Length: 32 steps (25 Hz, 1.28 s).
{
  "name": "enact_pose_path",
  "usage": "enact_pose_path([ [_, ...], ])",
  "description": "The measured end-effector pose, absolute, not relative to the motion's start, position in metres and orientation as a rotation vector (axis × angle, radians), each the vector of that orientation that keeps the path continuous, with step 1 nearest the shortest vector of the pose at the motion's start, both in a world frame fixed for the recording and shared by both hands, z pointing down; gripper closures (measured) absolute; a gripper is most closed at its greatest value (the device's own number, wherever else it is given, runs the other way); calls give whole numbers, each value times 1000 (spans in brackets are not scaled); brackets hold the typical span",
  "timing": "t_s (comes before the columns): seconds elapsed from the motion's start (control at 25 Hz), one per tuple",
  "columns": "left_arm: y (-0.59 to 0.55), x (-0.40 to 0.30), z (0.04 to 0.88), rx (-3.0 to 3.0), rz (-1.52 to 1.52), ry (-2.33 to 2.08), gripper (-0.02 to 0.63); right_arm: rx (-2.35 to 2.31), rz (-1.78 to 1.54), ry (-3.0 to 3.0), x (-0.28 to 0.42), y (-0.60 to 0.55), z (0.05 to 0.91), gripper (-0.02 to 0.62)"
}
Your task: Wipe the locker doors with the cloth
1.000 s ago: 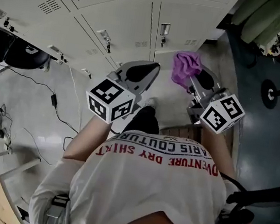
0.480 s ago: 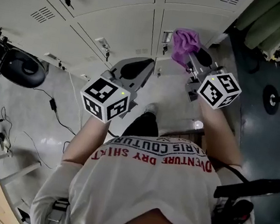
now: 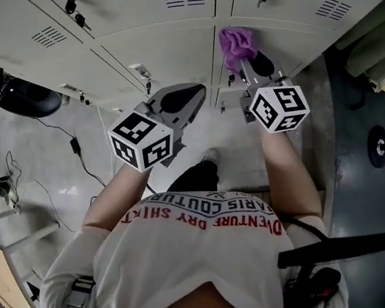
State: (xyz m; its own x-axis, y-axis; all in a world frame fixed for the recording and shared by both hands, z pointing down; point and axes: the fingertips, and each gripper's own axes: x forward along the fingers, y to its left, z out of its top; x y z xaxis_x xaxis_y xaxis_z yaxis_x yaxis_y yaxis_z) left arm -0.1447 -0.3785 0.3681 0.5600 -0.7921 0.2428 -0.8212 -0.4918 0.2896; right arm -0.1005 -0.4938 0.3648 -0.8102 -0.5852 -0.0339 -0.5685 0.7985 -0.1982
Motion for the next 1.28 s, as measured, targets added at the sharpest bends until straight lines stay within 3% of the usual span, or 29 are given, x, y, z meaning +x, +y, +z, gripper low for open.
enact_pose_path([
  [0.72,-389,-154,386,2366,128,-1319,606,-1033,-144,2916,-104,-524,376,541],
  [1.28,-396,-134,393,2372,141,-1251,607,-1292,-105,2811,-2,-566,377,538],
])
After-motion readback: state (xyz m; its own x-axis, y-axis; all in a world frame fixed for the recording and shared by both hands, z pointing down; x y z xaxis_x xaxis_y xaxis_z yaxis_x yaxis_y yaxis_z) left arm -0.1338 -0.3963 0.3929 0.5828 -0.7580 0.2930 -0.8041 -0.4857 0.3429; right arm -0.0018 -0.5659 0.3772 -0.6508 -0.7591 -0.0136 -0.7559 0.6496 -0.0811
